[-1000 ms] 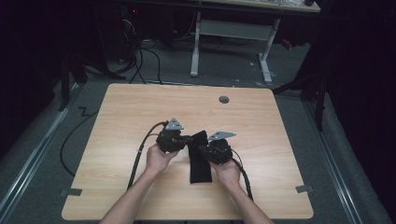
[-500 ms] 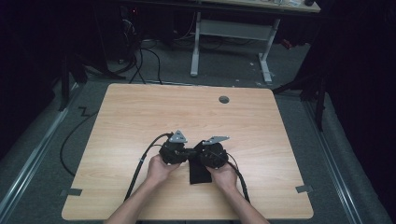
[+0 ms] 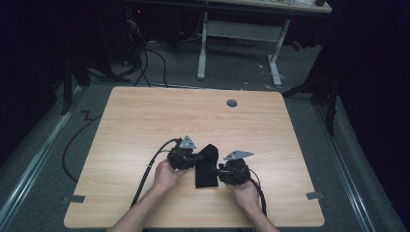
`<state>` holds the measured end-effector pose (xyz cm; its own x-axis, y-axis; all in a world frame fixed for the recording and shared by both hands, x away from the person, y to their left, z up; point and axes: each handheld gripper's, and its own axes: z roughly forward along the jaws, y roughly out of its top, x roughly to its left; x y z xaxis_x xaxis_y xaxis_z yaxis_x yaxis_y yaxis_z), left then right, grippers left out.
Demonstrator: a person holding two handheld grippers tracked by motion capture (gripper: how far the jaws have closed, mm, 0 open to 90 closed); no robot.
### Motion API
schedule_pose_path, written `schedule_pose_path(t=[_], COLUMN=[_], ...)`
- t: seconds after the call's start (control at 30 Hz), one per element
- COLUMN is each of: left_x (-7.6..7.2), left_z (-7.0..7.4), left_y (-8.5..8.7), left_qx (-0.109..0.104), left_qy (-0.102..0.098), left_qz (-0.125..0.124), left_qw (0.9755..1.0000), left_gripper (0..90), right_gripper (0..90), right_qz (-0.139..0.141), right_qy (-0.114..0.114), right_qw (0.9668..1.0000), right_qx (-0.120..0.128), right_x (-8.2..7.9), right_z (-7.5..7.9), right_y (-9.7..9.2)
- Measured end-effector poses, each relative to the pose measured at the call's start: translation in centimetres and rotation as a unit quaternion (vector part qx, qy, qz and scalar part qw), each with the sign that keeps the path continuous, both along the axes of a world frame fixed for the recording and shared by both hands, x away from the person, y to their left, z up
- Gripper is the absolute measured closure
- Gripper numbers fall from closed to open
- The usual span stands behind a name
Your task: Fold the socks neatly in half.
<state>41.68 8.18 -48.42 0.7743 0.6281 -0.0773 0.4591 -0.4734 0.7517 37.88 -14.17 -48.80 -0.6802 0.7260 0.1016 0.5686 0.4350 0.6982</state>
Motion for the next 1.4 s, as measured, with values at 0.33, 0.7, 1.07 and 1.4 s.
schedule_pose_path(t=[0.33,0.7,1.07,1.4], left_x=[1.4,0.5,-1.5,-2.6], left_z=[-0.1,1.4,2.5,2.0], left_y=[0.6,1.1,1.1,1.2], left_qx=[-0.013,-0.031,-0.034,-0.031], left_qy=[-0.015,-0.025,-0.031,-0.025], left_qz=[0.034,0.018,-0.011,-0.014], left_qw=[0.9992,0.9991,0.9989,0.9991], left_gripper=[81.8,82.0,81.9,81.8], right_gripper=[59.1,59.0,59.6,59.8], right_qz=[-0.024,-0.034,-0.036,-0.037], right_qy=[-0.015,-0.032,-0.034,-0.036], right_qw=[0.9996,0.9988,0.9987,0.9986], right_qx=[-0.008,-0.017,-0.014,-0.014], right_x=[0.8,0.9,1.0,1.0], right_z=[-1.3,-1.5,-1.6,-1.6], right_y=[1.6,2.1,2.1,2.2])
